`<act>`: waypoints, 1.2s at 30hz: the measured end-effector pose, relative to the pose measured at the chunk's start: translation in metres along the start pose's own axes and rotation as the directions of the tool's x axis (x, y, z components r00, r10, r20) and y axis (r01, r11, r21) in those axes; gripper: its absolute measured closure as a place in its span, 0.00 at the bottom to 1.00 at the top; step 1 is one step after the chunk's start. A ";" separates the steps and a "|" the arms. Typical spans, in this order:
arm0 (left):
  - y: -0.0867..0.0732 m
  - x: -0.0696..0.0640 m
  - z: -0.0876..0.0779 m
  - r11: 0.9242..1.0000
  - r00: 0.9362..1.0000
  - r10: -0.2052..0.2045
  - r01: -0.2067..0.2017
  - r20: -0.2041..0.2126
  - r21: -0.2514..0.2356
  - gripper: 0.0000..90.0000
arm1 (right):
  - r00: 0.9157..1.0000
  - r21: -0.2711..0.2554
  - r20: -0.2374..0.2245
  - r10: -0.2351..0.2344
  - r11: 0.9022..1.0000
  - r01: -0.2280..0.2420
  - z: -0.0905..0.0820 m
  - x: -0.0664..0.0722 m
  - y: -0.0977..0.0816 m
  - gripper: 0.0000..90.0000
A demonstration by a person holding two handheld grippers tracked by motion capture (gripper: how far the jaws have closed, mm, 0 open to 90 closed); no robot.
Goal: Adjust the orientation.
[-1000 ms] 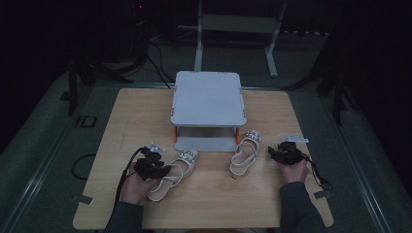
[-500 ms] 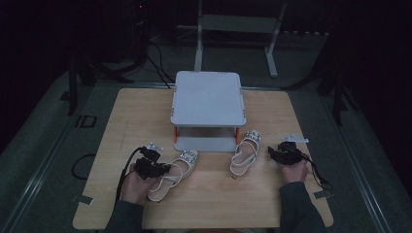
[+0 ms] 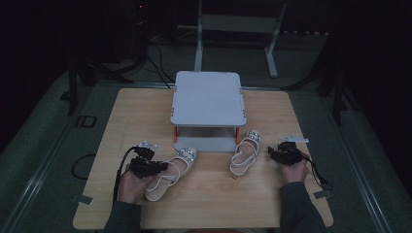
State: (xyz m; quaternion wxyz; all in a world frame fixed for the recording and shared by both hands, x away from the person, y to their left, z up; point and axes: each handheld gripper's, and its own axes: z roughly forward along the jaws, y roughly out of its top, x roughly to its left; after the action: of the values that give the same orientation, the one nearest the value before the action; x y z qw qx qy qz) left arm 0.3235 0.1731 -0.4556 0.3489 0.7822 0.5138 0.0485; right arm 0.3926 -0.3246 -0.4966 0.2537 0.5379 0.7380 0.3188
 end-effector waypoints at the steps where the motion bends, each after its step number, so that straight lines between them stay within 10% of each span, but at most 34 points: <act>1: 0.000 0.001 -0.002 1.000 1.000 -0.009 0.009 -0.007 -0.008 0.90 | 1.000 0.000 0.000 0.000 1.000 0.000 0.000 0.000 0.000 0.58; 11: 0.001 0.029 -0.033 0.987 0.986 -0.135 0.125 -0.102 -0.100 0.90 | 1.000 -0.001 0.001 0.003 1.000 -0.003 0.000 0.000 0.000 0.58; 27: 0.021 0.096 -0.020 0.938 0.917 -0.341 0.315 -0.206 -0.146 0.90 | 1.000 -0.008 -0.003 0.008 1.000 -0.008 0.001 -0.001 0.000 0.58; 36: 0.031 0.107 -0.004 0.934 0.907 -0.357 0.341 -0.223 -0.106 0.90 | 1.000 -0.009 -0.004 0.007 1.000 -0.007 0.002 -0.001 0.000 0.58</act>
State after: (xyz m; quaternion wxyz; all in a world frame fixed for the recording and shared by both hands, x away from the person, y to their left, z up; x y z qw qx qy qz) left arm 0.3954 0.2579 -0.4646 0.3126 0.6546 0.6817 0.0956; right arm 0.3941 -0.3250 -0.4976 0.2538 0.5387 0.7351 0.3240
